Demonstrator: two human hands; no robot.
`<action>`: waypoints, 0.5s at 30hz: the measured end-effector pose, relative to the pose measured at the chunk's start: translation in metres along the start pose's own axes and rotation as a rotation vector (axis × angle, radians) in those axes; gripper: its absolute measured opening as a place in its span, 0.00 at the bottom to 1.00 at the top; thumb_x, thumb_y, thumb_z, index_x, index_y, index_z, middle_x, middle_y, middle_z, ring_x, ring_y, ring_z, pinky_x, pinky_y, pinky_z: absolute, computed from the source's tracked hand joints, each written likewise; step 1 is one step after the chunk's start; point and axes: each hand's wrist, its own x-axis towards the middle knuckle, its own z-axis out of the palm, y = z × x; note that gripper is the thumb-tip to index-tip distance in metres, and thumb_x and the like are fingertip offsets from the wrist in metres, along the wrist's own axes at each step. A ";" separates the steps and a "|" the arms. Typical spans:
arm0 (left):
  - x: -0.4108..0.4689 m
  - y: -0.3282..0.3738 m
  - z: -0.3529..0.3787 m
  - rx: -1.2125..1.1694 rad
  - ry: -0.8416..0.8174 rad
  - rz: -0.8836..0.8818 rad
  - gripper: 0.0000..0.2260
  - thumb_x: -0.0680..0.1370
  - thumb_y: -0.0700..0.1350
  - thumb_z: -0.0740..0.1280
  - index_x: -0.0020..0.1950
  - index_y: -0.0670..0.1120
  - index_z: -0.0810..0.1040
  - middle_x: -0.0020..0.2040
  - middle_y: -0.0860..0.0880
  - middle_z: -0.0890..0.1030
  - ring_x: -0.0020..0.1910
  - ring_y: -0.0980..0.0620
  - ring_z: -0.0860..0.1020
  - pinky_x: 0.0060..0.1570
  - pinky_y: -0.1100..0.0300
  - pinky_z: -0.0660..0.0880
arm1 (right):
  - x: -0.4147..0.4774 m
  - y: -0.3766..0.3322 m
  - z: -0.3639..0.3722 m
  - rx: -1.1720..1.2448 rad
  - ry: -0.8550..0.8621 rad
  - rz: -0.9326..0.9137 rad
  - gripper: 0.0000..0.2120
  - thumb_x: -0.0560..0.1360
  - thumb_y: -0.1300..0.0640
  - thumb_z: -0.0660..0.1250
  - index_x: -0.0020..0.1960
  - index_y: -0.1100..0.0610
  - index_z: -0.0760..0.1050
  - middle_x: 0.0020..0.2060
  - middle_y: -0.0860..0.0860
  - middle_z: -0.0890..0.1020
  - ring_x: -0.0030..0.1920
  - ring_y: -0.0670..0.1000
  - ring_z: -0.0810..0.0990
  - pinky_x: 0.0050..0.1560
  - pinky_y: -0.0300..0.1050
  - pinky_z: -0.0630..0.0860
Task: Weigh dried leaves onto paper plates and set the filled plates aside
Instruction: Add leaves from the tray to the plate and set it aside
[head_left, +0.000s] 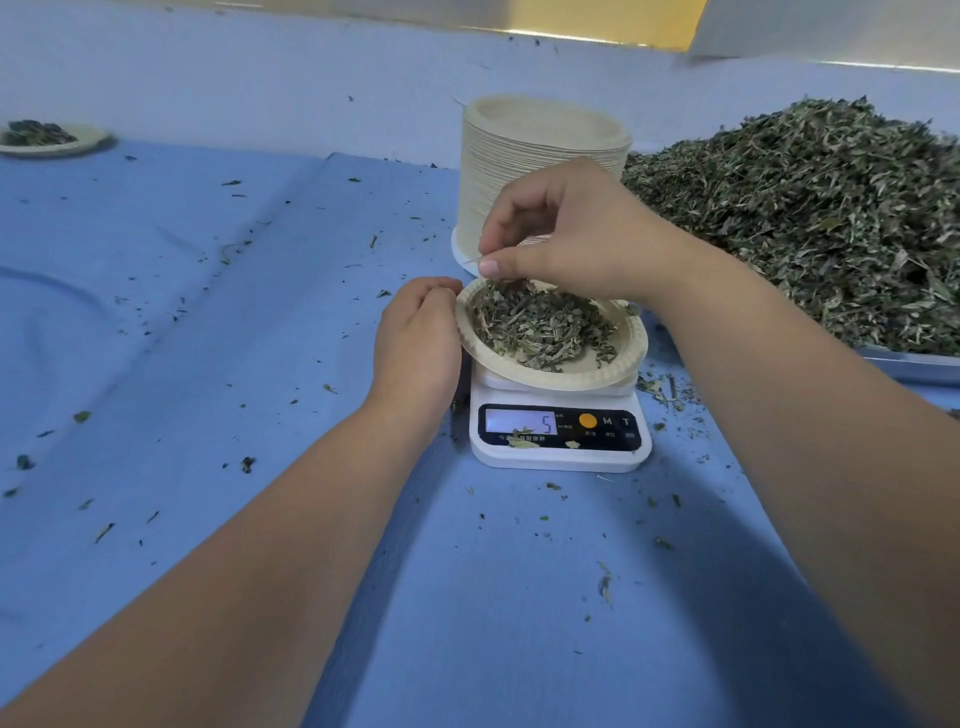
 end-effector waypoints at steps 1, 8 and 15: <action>-0.001 0.000 0.000 0.002 -0.003 0.001 0.17 0.70 0.51 0.58 0.51 0.51 0.84 0.49 0.53 0.84 0.51 0.54 0.82 0.59 0.45 0.79 | -0.005 0.000 -0.001 0.022 0.044 0.008 0.06 0.70 0.64 0.79 0.45 0.60 0.83 0.39 0.54 0.86 0.40 0.47 0.85 0.47 0.42 0.82; -0.004 0.002 0.000 -0.025 -0.004 -0.018 0.16 0.68 0.50 0.58 0.47 0.51 0.83 0.40 0.59 0.84 0.40 0.63 0.80 0.52 0.51 0.79 | -0.036 0.016 -0.011 0.102 0.413 0.059 0.05 0.71 0.62 0.78 0.46 0.61 0.84 0.40 0.52 0.86 0.39 0.44 0.83 0.43 0.39 0.80; -0.010 0.008 -0.002 -0.024 -0.003 -0.022 0.17 0.68 0.50 0.58 0.49 0.49 0.83 0.44 0.59 0.82 0.48 0.58 0.80 0.61 0.46 0.79 | -0.078 0.072 -0.043 -0.166 0.743 0.401 0.07 0.75 0.56 0.70 0.51 0.47 0.82 0.36 0.43 0.84 0.39 0.45 0.82 0.49 0.44 0.80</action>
